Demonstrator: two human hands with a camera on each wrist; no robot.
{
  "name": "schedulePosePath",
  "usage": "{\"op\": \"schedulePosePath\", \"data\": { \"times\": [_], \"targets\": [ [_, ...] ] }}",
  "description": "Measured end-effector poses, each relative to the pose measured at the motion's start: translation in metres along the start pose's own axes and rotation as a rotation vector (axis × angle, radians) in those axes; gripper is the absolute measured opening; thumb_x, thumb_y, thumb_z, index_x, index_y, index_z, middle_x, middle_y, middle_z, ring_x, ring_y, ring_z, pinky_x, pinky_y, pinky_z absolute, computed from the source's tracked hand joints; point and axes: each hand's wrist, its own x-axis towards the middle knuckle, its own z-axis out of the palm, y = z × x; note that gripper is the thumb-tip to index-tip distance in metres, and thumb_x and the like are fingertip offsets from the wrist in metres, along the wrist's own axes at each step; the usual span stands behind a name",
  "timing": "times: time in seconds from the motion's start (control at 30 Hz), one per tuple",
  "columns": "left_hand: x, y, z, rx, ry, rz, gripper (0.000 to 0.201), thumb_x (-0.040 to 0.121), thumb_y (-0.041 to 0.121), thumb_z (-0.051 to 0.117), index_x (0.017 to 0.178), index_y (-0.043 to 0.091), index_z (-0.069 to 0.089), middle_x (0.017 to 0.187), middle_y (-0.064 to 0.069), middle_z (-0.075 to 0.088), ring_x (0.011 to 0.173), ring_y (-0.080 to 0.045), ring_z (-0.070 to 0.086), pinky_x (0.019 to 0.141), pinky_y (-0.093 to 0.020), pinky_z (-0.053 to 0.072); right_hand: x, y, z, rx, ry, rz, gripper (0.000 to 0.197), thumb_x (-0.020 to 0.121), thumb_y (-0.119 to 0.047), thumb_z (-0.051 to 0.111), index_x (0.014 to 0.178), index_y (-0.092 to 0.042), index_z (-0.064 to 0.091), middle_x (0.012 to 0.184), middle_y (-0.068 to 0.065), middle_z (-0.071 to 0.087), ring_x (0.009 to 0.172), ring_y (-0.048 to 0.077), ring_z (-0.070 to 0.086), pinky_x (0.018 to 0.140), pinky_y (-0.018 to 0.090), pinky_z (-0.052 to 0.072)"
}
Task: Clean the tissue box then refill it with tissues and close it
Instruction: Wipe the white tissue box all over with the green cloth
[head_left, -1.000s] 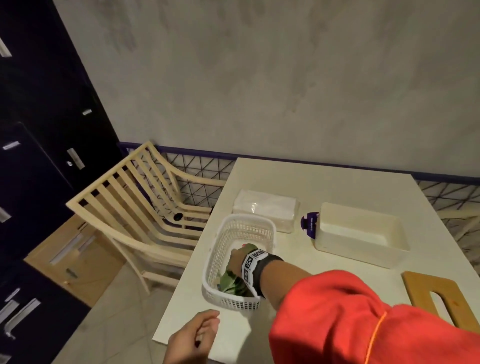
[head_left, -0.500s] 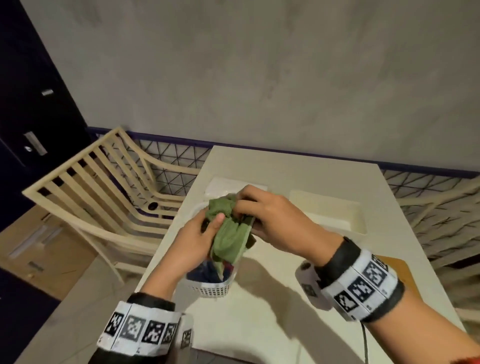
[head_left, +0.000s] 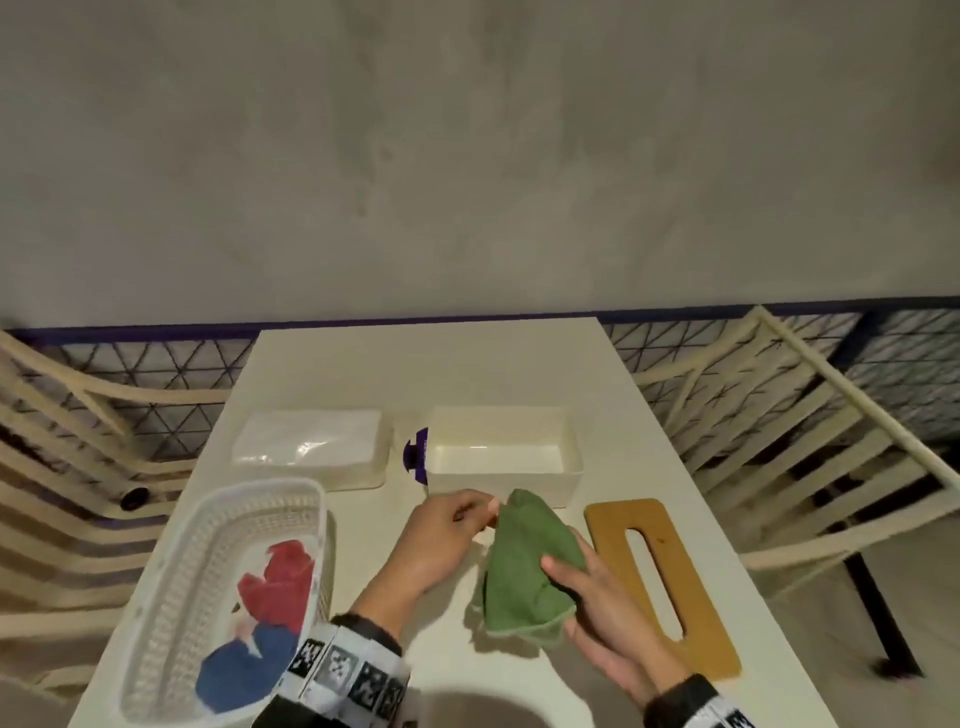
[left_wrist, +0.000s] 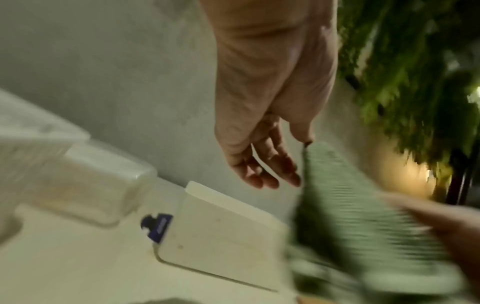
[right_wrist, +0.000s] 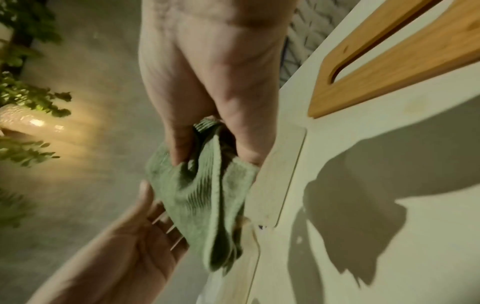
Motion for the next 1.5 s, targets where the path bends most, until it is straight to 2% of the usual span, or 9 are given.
{"op": "schedulePosePath", "data": {
  "times": [0.17, 0.33, 0.57, 0.7, 0.9, 1.07, 1.23, 1.37, 1.5],
  "targets": [
    [0.092, -0.024, 0.003, 0.740, -0.039, 0.042, 0.038, 0.096, 0.019, 0.043, 0.133, 0.010, 0.049, 0.134, -0.011, 0.054, 0.127, -0.026, 0.047, 0.102, -0.030, 0.036, -0.016, -0.007, -0.044, 0.043, 0.157, 0.027, 0.091, 0.046, -0.023, 0.094, 0.123, 0.000, 0.052, 0.119, 0.026, 0.062, 0.109, 0.040, 0.060, 0.092, 0.048, 0.051],
    [0.124, -0.033, 0.013, 1.110, -0.254, -0.081, 0.026, 0.089, 0.004, 0.043, 0.109, 0.002, 0.058, 0.113, -0.016, 0.059, 0.105, -0.032, 0.059, 0.081, -0.036, 0.045, -0.031, -0.024, -0.056, 0.180, 0.307, -0.034, 0.041, 0.076, -0.014, 0.061, 0.115, -0.001, 0.057, 0.108, 0.027, 0.067, 0.094, 0.039, 0.067, 0.069, 0.046, 0.059],
    [0.099, 0.005, -0.002, 0.467, -0.036, -0.083, 0.034, 0.092, 0.010, 0.048, 0.060, 0.018, 0.042, 0.076, 0.000, 0.054, 0.065, -0.013, 0.050, 0.066, -0.025, 0.036, -0.043, -0.068, -0.027, -0.375, 0.414, -0.334, 0.041, 0.068, -0.025, 0.079, 0.106, -0.015, 0.066, 0.103, 0.010, 0.072, 0.095, 0.026, 0.068, 0.085, 0.041, 0.054],
    [0.046, 0.039, -0.011, -0.222, -0.012, -0.047, 0.026, 0.099, 0.020, 0.038, 0.100, 0.015, 0.064, 0.093, -0.003, 0.070, 0.085, -0.020, 0.065, 0.077, -0.034, 0.049, -0.031, -0.090, 0.023, -0.878, 0.350, -0.722, 0.044, 0.080, -0.004, 0.070, 0.116, -0.026, 0.060, 0.109, -0.016, 0.063, 0.100, -0.003, 0.056, 0.086, 0.010, 0.043],
    [-0.010, 0.066, -0.031, -0.703, 0.106, -0.011, 0.034, 0.099, 0.011, 0.034, 0.125, 0.008, 0.056, 0.120, -0.015, 0.065, 0.110, -0.027, 0.061, 0.100, -0.041, 0.045, -0.007, -0.066, 0.072, -1.744, -0.078, -1.038, 0.043, 0.076, -0.017, 0.071, 0.116, -0.028, 0.062, 0.123, 0.003, 0.058, 0.087, 0.026, 0.055, 0.074, 0.031, 0.045],
    [-0.035, 0.060, -0.036, -0.718, 0.264, -0.014, 0.032, 0.097, 0.009, 0.039, 0.122, 0.006, 0.057, 0.121, -0.016, 0.064, 0.115, -0.031, 0.058, 0.106, -0.047, 0.040, -0.002, -0.086, 0.094, -1.614, -0.021, -1.132, 0.030, 0.075, -0.019, 0.058, 0.102, -0.020, 0.071, 0.110, 0.004, 0.066, 0.083, 0.030, 0.062, 0.071, 0.033, 0.052],
    [-0.054, 0.060, -0.039, -0.711, 0.286, -0.015, 0.034, 0.098, 0.009, 0.036, 0.099, 0.017, 0.069, 0.109, -0.012, 0.071, 0.108, -0.031, 0.063, 0.099, -0.046, 0.045, -0.009, -0.072, 0.093, -1.691, -0.271, -1.182, 0.041, 0.063, -0.003, 0.073, 0.101, -0.020, 0.070, 0.103, 0.002, 0.066, 0.080, 0.021, 0.052, 0.066, 0.033, 0.048],
    [-0.059, 0.063, -0.039, -0.674, 0.329, 0.007, 0.031, 0.097, 0.008, 0.039, 0.107, 0.012, 0.068, 0.109, -0.013, 0.070, 0.110, -0.030, 0.062, 0.099, -0.042, 0.046, -0.007, -0.078, 0.107, -1.516, -0.064, -1.221, 0.027, 0.073, -0.022, 0.066, 0.098, -0.016, 0.072, 0.104, 0.003, 0.068, 0.099, 0.024, 0.049, 0.085, 0.046, 0.045],
    [-0.064, 0.062, -0.042, -0.734, 0.340, 0.018, 0.028, 0.097, 0.011, 0.040, 0.109, 0.008, 0.065, 0.105, -0.013, 0.071, 0.094, -0.025, 0.067, 0.087, -0.037, 0.055, -0.016, -0.058, 0.096, -1.539, -0.313, -1.328, 0.037, 0.070, 0.004, 0.067, 0.104, -0.011, 0.070, 0.114, 0.009, 0.067, 0.112, 0.025, 0.053, 0.097, 0.040, 0.041]
  ]
}}
